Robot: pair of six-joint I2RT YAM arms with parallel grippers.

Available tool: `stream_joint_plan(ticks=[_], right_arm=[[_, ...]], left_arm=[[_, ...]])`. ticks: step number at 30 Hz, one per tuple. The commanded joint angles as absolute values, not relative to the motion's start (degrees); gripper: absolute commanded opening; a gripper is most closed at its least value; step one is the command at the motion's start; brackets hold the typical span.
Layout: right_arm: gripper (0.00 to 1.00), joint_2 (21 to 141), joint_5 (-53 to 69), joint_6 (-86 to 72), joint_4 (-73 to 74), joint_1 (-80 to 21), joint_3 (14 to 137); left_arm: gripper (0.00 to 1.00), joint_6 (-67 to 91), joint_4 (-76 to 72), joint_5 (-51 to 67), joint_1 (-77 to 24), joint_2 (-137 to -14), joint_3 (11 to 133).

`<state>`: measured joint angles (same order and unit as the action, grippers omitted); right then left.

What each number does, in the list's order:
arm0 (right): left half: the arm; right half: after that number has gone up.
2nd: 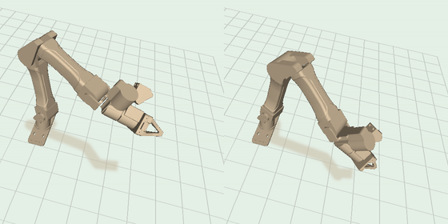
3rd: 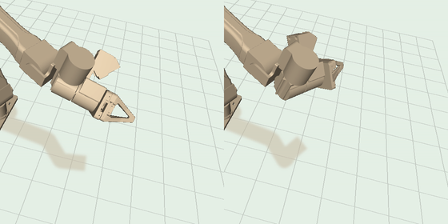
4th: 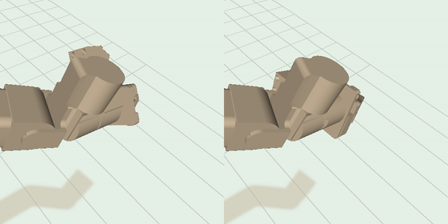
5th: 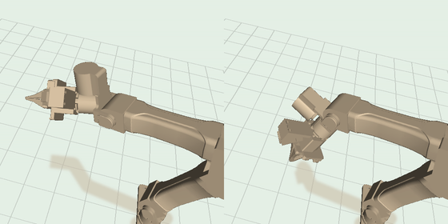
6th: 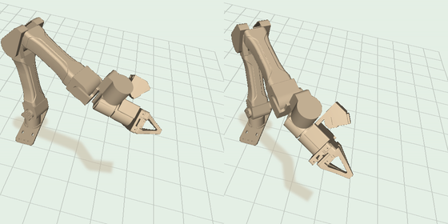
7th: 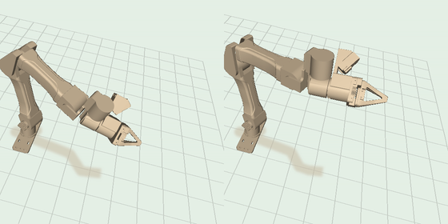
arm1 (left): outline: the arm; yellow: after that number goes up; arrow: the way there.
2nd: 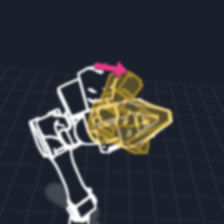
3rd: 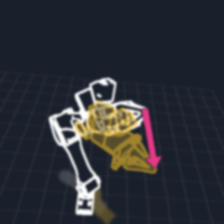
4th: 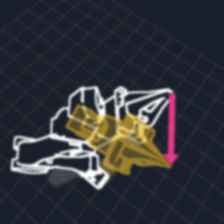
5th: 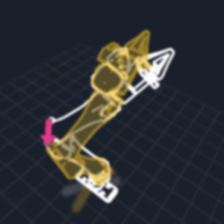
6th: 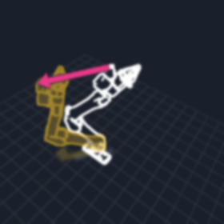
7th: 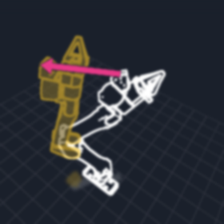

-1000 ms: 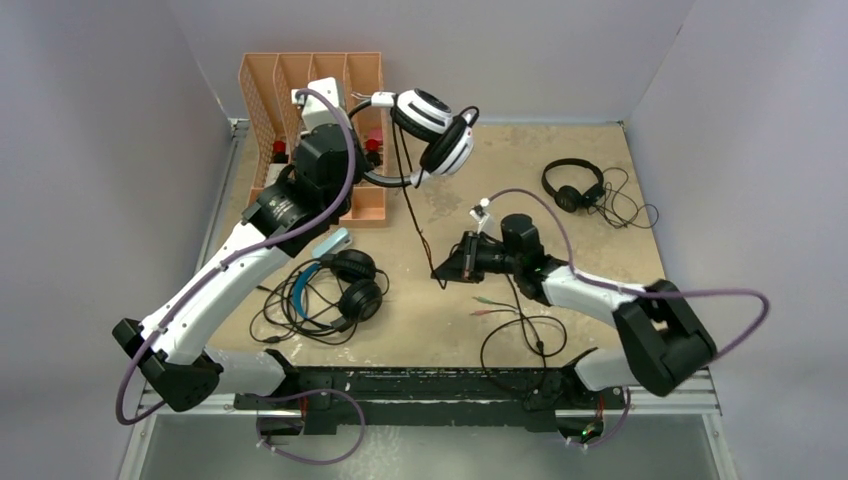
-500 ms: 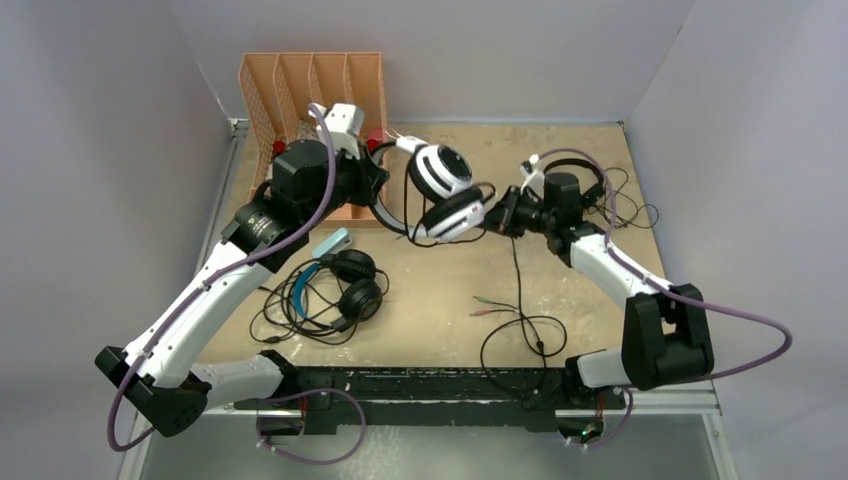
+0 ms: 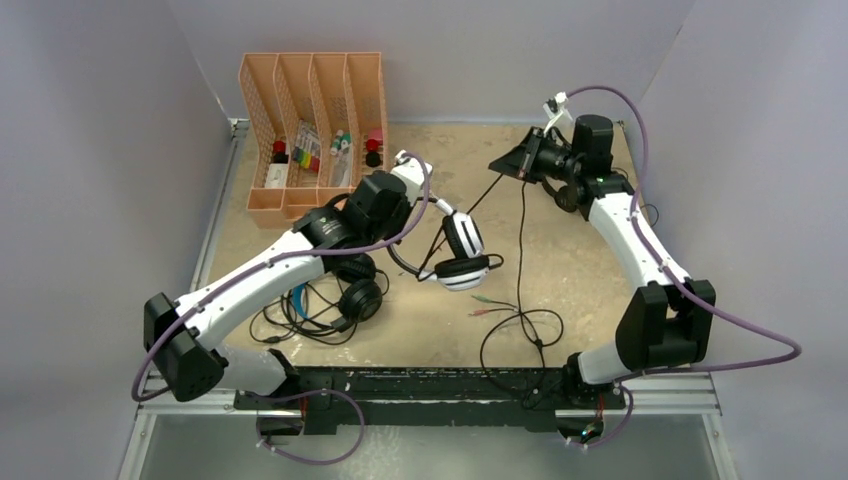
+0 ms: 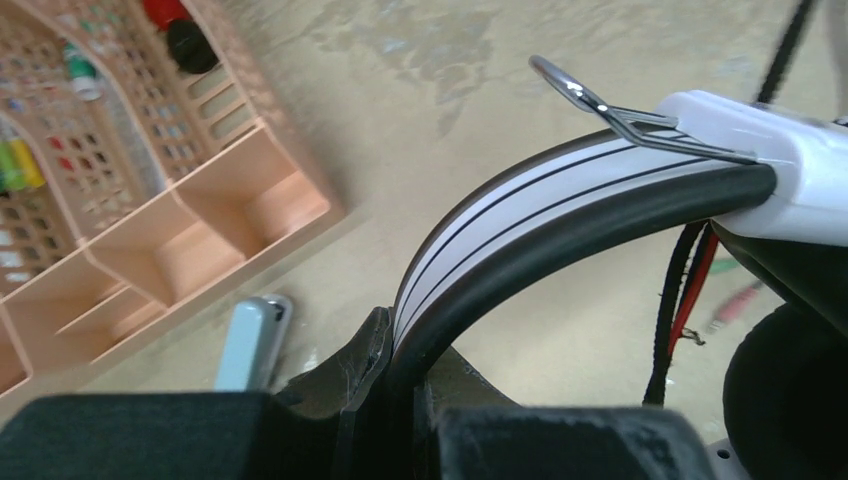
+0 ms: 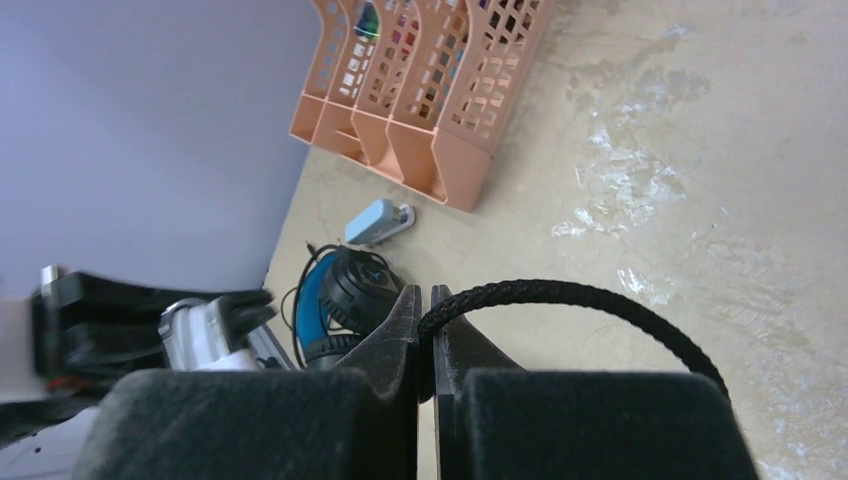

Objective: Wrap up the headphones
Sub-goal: Wrap the headphones cable around the headphones.

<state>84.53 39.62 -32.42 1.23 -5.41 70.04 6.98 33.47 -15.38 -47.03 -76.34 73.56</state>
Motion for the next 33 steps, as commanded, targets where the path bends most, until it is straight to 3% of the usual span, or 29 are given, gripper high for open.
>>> stream_joint_plan(ticks=[1, 10, 19, 27, 33], right_arm=[[0.0, 82.27, 40.18, -28.3, 3.4, -4.48, 75.64], [0.02, 80.39, 51.14, -40.72, -8.27, -5.69, 73.43], [0.03, 84.34, 44.45, -52.9, -13.93, -9.64, 74.73], [0.04, 82.57, 39.31, -58.76, -18.12, -13.53, 73.34], [0.05, 79.73, 37.75, -64.54, -23.38, -17.84, 67.89]], left_arm=[[0.0, 3.98, 33.16, -25.26, -47.74, -78.03, 74.08], [0.0, 4.11, 29.98, -43.68, -47.91, -84.63, 77.62], [0.0, -0.92, 21.41, -42.31, -49.11, -84.54, 75.16], [0.0, -0.47, 19.97, -54.75, -49.28, -88.23, 75.72], [0.0, 8.2, 20.83, -62.83, -49.1, -92.85, 80.51]])
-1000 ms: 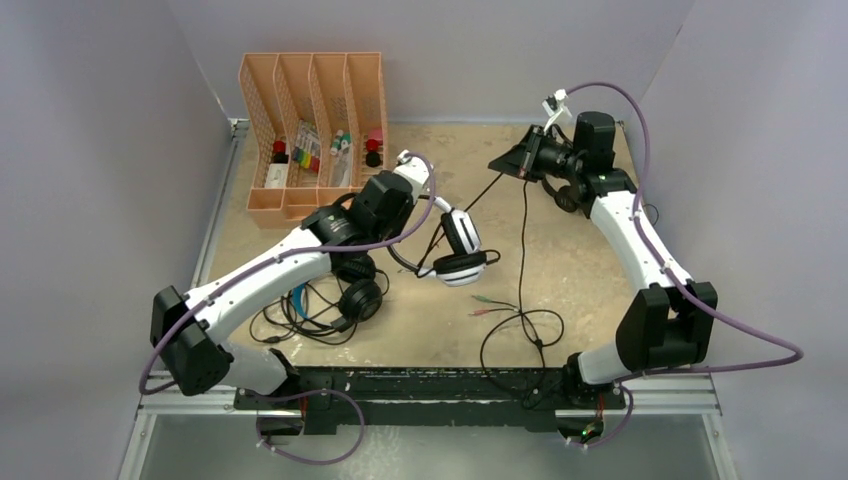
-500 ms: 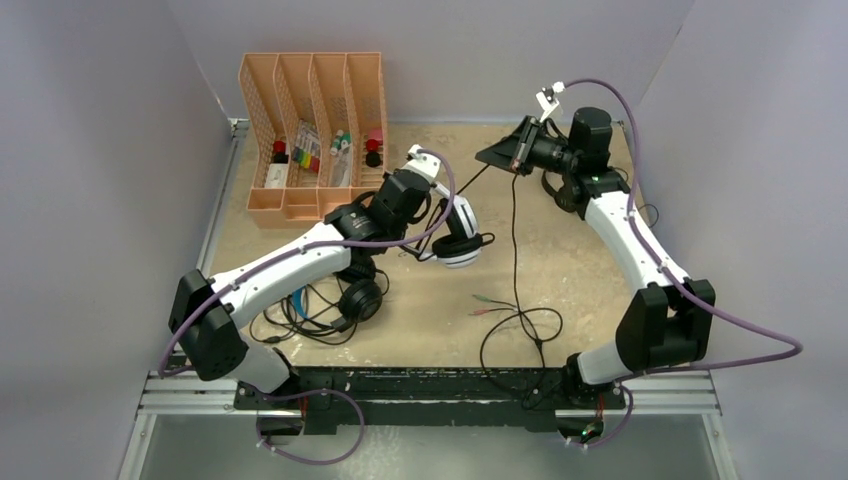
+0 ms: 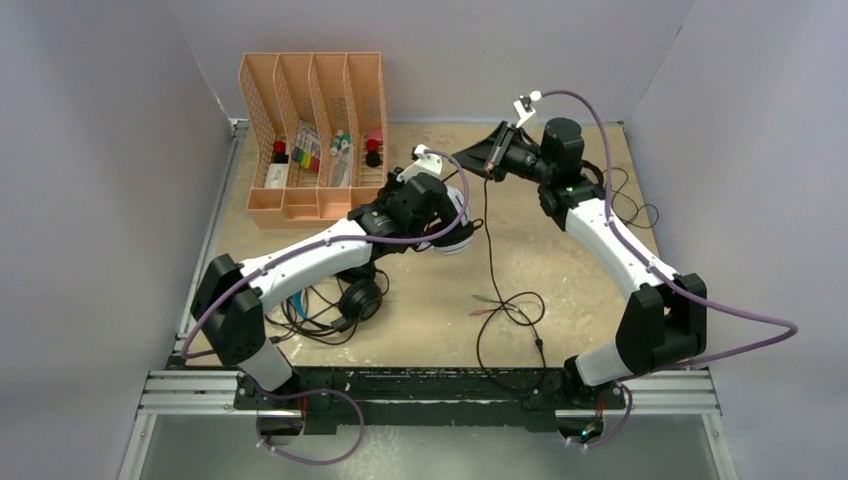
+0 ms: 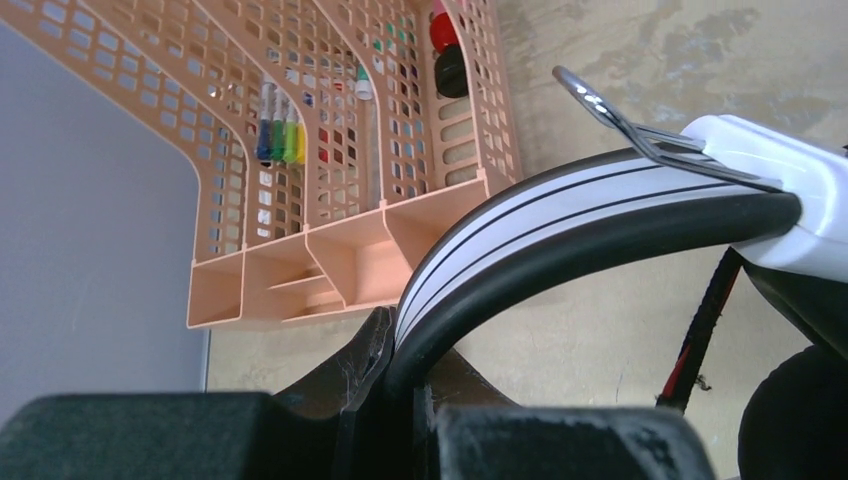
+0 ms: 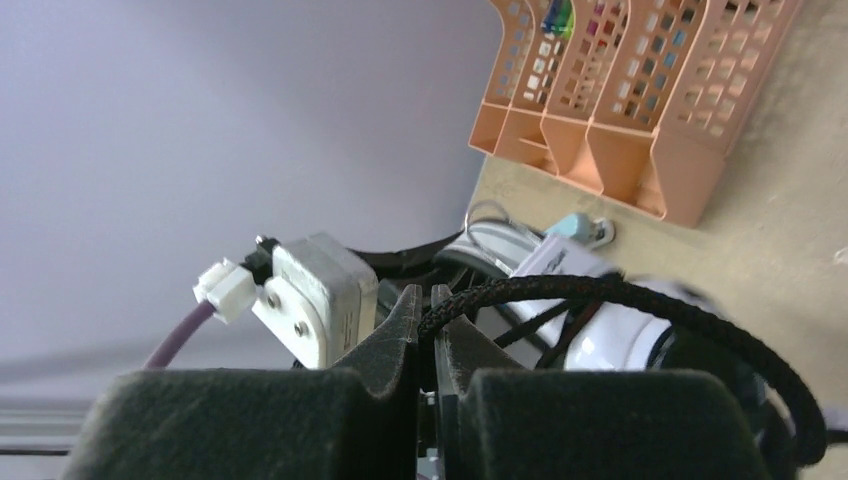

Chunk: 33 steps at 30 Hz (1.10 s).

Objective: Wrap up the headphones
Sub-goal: Wrap the headphones cable around the headphones.

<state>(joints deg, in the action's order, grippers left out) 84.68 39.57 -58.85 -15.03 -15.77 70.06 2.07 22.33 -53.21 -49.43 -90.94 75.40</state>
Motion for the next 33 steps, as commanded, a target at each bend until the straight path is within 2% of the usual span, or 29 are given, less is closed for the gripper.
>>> stream_joint_plan(ticks=[1, 8, 14, 18, 21, 26, 28, 33], right_arm=[[0.06, 78.72, 36.78, -64.86, -23.38, -18.29, 66.71], [0.08, 71.6, 27.92, -67.94, -26.11, -21.78, 57.59], [0.12, 69.22, 21.43, -72.07, -30.67, -26.74, 50.97], [0.19, 67.9, 17.11, -71.3, -30.34, -29.46, 49.98], [0.2, 67.06, 15.17, -70.53, -29.83, -30.33, 49.23], [0.25, 66.34, 15.77, -69.64, -28.63, -31.03, 47.74], [0.29, 65.73, 17.8, -68.0, -27.85, -31.2, 47.03], [0.57, 61.7, 24.6, -56.99, -21.74, -31.29, 45.8]], left_arm=[[0.0, 9.87, 21.06, -63.79, -49.05, -93.31, 81.38], [0.0, 19.9, 20.74, -66.64, -47.81, -94.32, 85.77], [0.0, 23.49, 12.04, -65.16, -47.38, -92.18, 85.23], [0.0, 24.15, 5.78, -63.45, -47.37, -91.01, 84.75], [0.0, 24.55, 2.35, -62.49, -47.35, -90.0, 84.16], [0.0, 24.49, -5.05, -61.61, -47.24, -87.37, 81.29], [0.0, 24.16, -6.57, -61.94, -47.18, -86.34, 80.7], [0.0, 23.03, -8.42, -61.49, -46.69, -84.66, 80.16]])
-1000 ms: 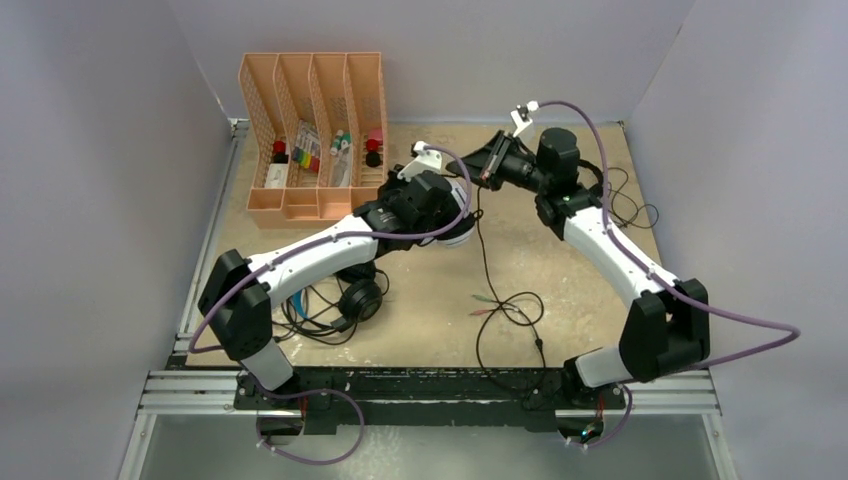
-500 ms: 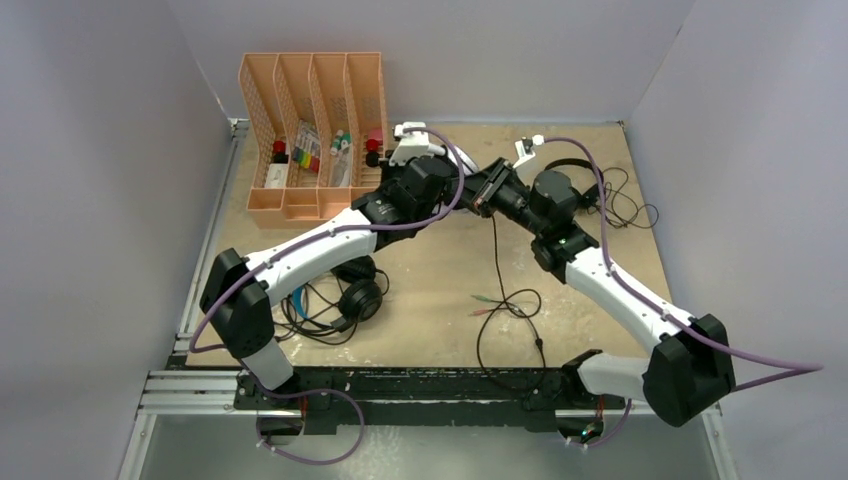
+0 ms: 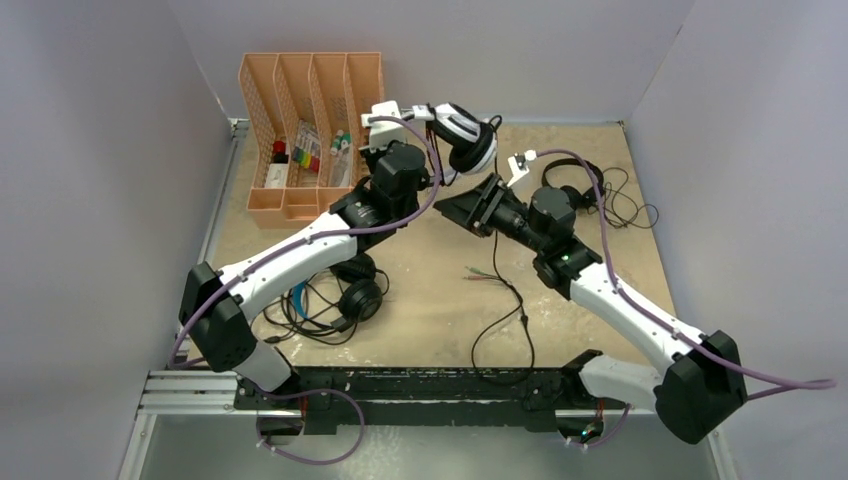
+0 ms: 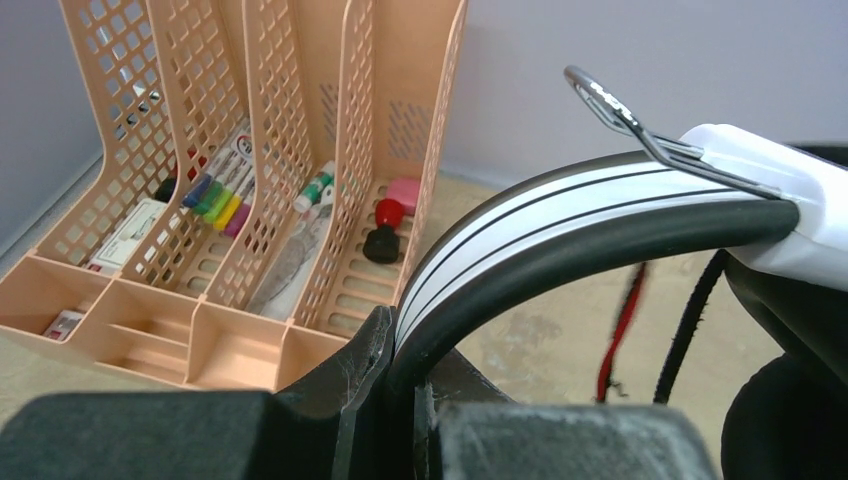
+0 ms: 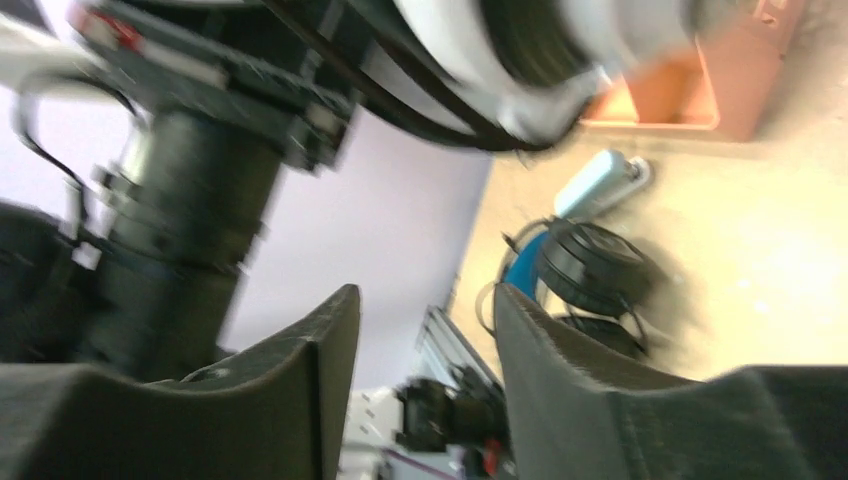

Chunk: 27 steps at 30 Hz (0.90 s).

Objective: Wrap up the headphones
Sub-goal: Wrap the headphones cable around the headphones.

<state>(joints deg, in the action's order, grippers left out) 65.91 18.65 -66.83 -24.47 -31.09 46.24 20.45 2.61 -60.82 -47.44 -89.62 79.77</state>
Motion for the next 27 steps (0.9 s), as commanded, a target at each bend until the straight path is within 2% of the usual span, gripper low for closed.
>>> stream_joint_plan(ticks=[1, 6, 9, 11, 17, 25, 27], right_arm=[[0.62, 60.37, 25.51, -53.16, -19.34, -31.29, 46.2], [0.88, 55.01, 23.4, -34.36, 2.94, -31.15, 51.81], [0.98, 53.32, 17.01, -24.08, 11.96, -30.77, 54.69], [0.99, 53.4, 15.54, -20.62, 15.54, -27.65, 57.01], [0.99, 54.42, 25.16, -19.04, 14.83, -15.46, 59.47], [0.98, 62.91, 41.1, -26.63, -6.01, -14.19, 52.13], [0.99, 66.11, 40.7, -24.8, -9.06, -14.2, 51.21]], left_arm=[[0.0, 22.62, -8.63, -61.18, -46.6, -84.38, 80.2], [0.0, 21.51, -8.66, -59.92, -46.04, -82.43, 80.18], [0.0, 20.83, -7.47, -58.73, -45.81, -81.06, 80.63], [0.0, 20.86, -4.9, -58.29, -45.76, -80.57, 81.7], [0.0, 25.45, 7.68, -56.42, -45.54, -79.24, 84.89], [0.0, 33.37, 18.97, -47.0, -43.03, -77.97, 88.59], [0.0, 34.58, 20.33, -44.51, -41.93, -77.38, 89.21]])
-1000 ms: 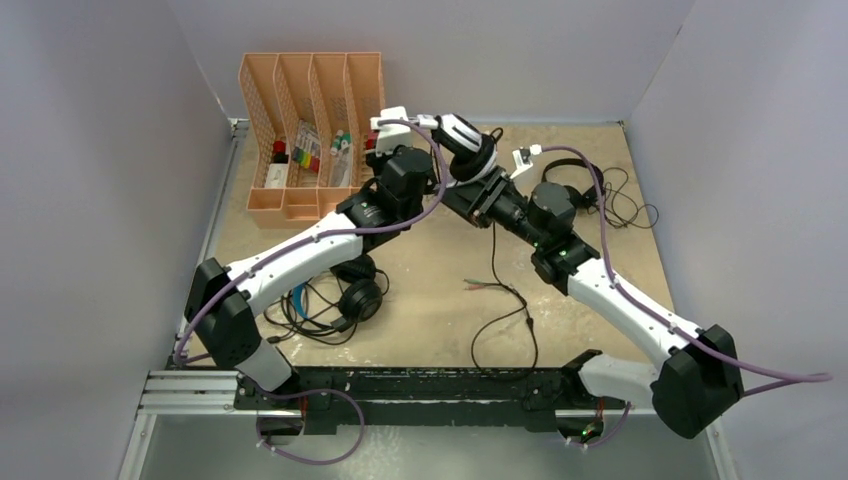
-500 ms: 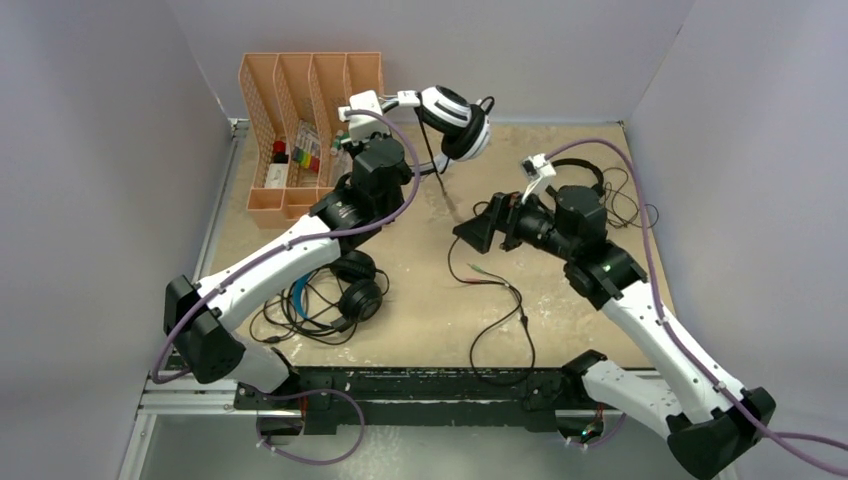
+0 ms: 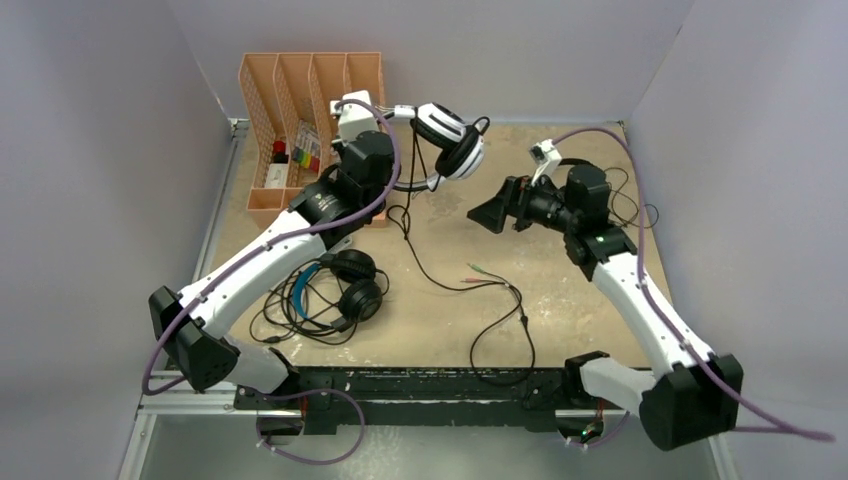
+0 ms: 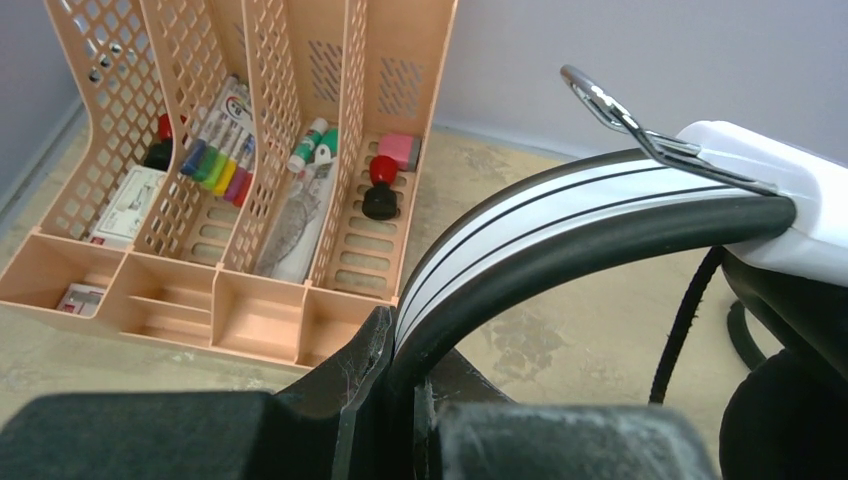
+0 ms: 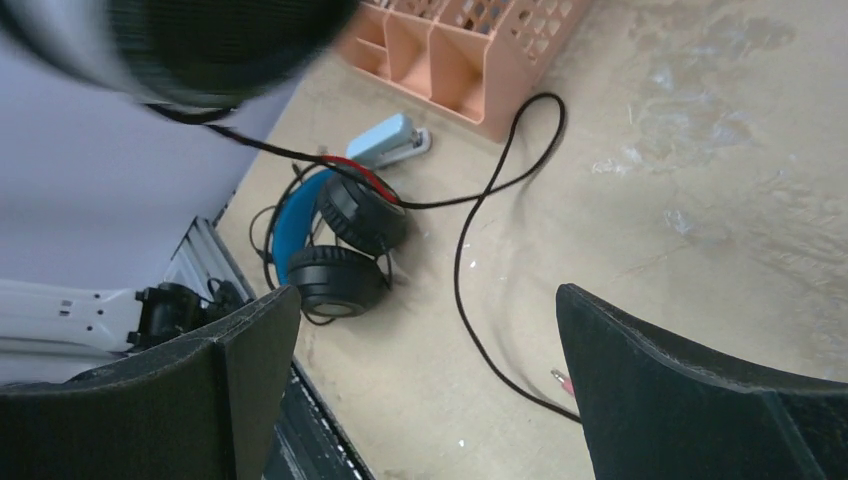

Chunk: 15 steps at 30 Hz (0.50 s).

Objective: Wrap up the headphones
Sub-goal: Wrap the headphones cable around the headphones.

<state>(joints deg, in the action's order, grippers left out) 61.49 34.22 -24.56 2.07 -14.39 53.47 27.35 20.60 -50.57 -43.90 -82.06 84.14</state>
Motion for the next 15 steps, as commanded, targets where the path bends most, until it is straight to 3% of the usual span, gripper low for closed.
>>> stream_joint_plan(ticks=[1, 4, 8, 15], right_arm=[[0.98, 67.79, 40.06, -23.06, -8.1, -14.34, 51.09], [0.97, 71.87, 40.33, -20.99, -10.31, -15.52, 47.62], [0.97, 76.57, 44.26, -23.45, -25.62, -21.14, 40.83], [0.95, 90.78, 39.72, -29.7, -42.72, -29.65, 41.11]], left_arm=[[0.0, 34.98, 20.82, -43.87, -41.44, -76.93, 89.47], [0.0, 35.66, 21.42, -42.71, -40.68, -75.86, 89.8], [0.0, 36.25, 21.95, -41.06, -40.35, -75.22, 90.36], [0.0, 37.14, 22.23, -39.84, -40.33, -74.62, 90.44]])
